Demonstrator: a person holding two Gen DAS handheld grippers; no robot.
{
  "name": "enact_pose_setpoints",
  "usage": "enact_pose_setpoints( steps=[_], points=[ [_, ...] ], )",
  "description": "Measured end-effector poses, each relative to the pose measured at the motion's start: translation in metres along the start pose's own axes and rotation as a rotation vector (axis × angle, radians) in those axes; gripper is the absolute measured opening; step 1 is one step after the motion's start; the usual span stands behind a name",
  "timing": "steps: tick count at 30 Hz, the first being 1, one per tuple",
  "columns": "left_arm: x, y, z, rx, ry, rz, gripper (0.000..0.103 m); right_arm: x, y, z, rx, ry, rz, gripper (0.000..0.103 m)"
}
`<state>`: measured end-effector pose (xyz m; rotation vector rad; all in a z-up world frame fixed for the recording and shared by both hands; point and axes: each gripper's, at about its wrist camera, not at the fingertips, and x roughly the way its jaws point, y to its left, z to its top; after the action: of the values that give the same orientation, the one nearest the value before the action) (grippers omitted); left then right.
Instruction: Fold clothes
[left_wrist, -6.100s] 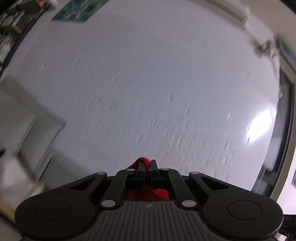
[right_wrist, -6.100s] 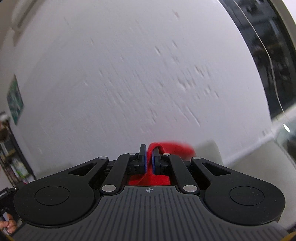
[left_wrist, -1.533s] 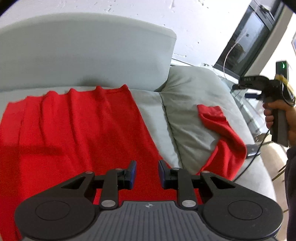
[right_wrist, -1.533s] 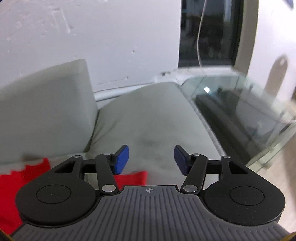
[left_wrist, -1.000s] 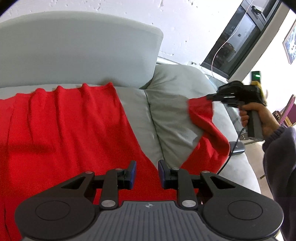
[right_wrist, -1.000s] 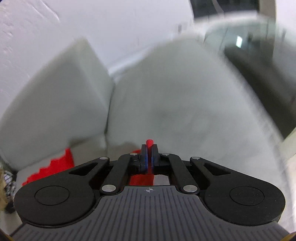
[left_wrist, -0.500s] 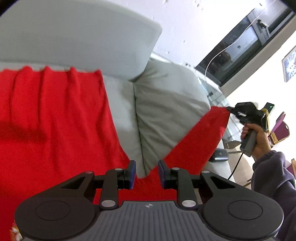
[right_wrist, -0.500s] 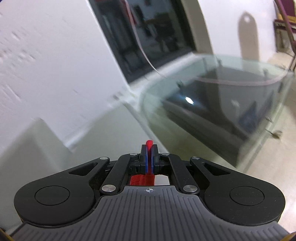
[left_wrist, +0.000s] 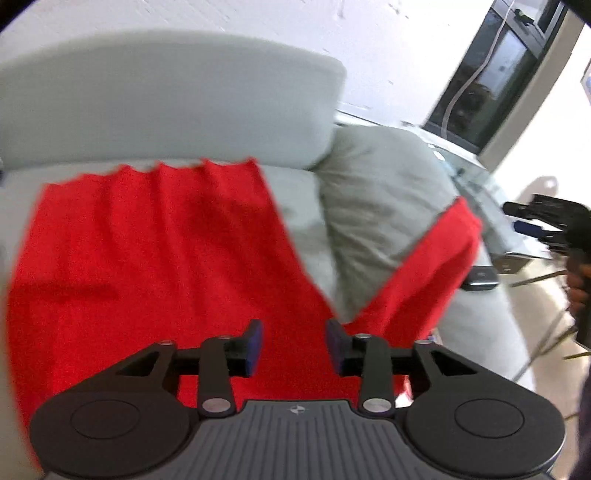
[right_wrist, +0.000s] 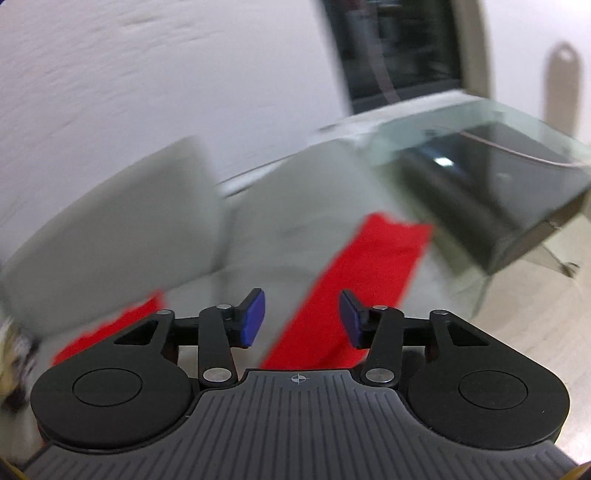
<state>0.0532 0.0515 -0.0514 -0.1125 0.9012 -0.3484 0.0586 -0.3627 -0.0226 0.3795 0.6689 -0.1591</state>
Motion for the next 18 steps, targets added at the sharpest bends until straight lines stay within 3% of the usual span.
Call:
enact_pose_setpoints(
  steps=[4, 8, 11, 15, 18],
  points=[
    [-0.036, 0.030, -0.025, -0.005, -0.042, 0.106, 0.061, -0.027, 0.061, -0.038, -0.101, 0.063, 0.116, 0.055],
    [-0.055, 0.093, -0.053, -0.151, -0.062, 0.210, 0.054, -0.033, 0.130, -0.081, -0.217, 0.141, 0.257, 0.056],
    [-0.066, 0.143, -0.063, -0.261, -0.081, 0.262, 0.041, -0.023, 0.177, -0.105, -0.244, 0.218, 0.353, 0.056],
    [-0.077, 0.199, -0.042, -0.309, -0.131, 0.286, 0.040, -0.014, 0.233, -0.116, -0.295, 0.254, 0.413, 0.056],
    [-0.070, 0.232, -0.003, -0.305, -0.178, 0.265, 0.041, -0.016, 0.268, -0.107, -0.346, 0.232, 0.445, 0.056]
  ],
)
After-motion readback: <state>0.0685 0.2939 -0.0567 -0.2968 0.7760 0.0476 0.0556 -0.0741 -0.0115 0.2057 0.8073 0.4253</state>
